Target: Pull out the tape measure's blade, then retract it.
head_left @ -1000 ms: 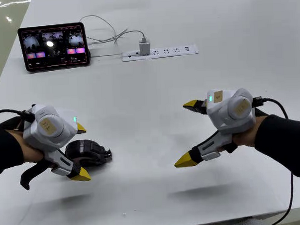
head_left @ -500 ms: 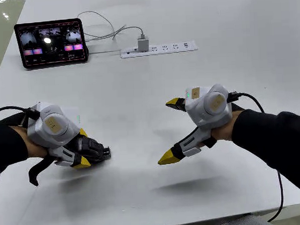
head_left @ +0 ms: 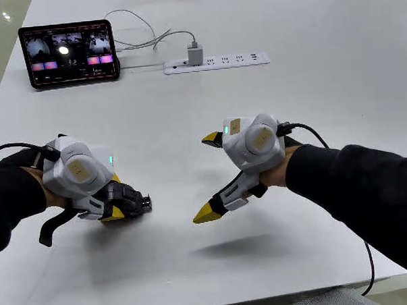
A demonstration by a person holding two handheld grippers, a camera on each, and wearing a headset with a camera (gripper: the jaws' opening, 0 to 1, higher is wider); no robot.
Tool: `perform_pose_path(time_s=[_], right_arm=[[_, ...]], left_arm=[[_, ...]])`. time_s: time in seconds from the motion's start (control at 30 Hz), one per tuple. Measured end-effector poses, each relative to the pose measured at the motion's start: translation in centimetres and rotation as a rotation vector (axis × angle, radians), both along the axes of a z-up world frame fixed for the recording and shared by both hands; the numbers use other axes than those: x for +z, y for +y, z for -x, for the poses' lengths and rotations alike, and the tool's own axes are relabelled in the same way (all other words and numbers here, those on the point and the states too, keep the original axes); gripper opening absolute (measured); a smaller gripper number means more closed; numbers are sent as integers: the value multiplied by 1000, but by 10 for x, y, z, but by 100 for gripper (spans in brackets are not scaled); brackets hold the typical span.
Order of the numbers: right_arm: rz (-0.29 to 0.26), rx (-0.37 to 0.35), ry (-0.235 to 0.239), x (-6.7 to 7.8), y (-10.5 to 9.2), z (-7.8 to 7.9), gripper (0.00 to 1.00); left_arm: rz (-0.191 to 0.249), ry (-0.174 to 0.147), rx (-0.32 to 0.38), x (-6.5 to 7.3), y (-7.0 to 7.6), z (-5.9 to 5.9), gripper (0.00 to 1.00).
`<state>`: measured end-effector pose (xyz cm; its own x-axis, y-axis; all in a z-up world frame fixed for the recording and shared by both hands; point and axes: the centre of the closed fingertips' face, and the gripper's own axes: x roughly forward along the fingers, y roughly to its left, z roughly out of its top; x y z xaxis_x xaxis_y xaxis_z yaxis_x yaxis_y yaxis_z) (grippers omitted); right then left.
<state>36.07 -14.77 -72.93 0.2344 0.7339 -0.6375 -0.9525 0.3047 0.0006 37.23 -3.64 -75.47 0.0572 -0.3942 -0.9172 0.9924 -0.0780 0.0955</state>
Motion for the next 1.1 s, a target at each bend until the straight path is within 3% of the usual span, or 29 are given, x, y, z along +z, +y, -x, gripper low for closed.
perform_pose_path(time_s=[0.1,0.33,0.57,0.67,0.73,0.83,1.1], right_arm=[[1,32,29,-7,10,5,99],[22,68,45,-22,32,10,99],[-4,34,76,-25,51,0,99],[-5,38,64,-25,58,-2,98],[18,47,56,-29,61,-1,86],[25,62,59,-33,67,1,87],[23,101,24,-33,76,-5,64]], left_arm=[[6,0,-5,-1,0,0,30],[0,-6,-11,-1,0,1,30],[2,9,-9,-3,0,1,31],[4,17,-7,-3,0,1,31],[10,26,-6,-3,0,1,31],[9,26,-7,-4,0,0,31],[17,28,-9,-4,0,-1,31]])
